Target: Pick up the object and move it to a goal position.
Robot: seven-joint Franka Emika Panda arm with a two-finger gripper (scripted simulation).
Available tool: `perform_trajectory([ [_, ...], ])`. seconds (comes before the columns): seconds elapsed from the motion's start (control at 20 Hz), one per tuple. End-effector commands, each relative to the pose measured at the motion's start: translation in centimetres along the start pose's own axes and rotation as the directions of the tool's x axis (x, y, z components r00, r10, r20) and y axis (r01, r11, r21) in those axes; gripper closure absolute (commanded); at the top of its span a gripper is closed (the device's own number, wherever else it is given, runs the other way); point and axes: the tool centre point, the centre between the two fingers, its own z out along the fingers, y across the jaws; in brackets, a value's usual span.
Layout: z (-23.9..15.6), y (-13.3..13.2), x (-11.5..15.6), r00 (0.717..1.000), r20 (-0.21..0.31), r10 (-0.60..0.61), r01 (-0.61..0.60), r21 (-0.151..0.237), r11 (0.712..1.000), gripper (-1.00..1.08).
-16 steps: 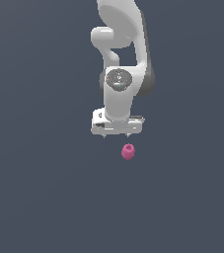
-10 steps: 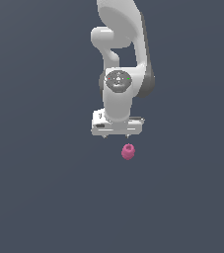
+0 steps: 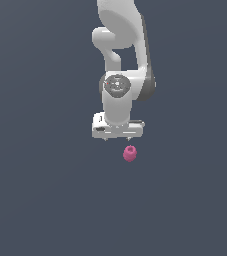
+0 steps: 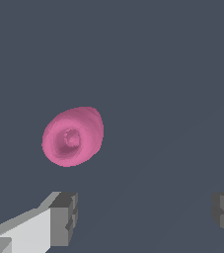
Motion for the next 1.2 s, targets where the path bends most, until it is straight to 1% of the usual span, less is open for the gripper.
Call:
perform_trajectory([
  [0.0, 0.2, -0.5, 0.3, 1.0, -0.006, -0.016, 0.016, -0.003, 1.0, -0.92],
  [0.15, 0.7, -1.8, 1.0, 0.998, -0.024, -0.056, 0.055, -0.012, 0.998, -0.92],
  [0.4, 1.7, -4.8, 2.4, 0.988, -0.062, -0.144, 0.142, -0.03, 0.989, -0.92],
  [0.55, 2.0, -5.9, 2.9, 0.982, -0.075, -0.174, 0.171, -0.036, 0.985, -0.92],
  [0.9, 2.5, -6.2, 2.9, 0.981, -0.076, -0.179, 0.177, -0.037, 0.984, -0.92],
  [1.15, 4.6, -6.2, 3.1, 0.98, -0.078, -0.181, 0.179, -0.037, 0.983, -0.92],
])
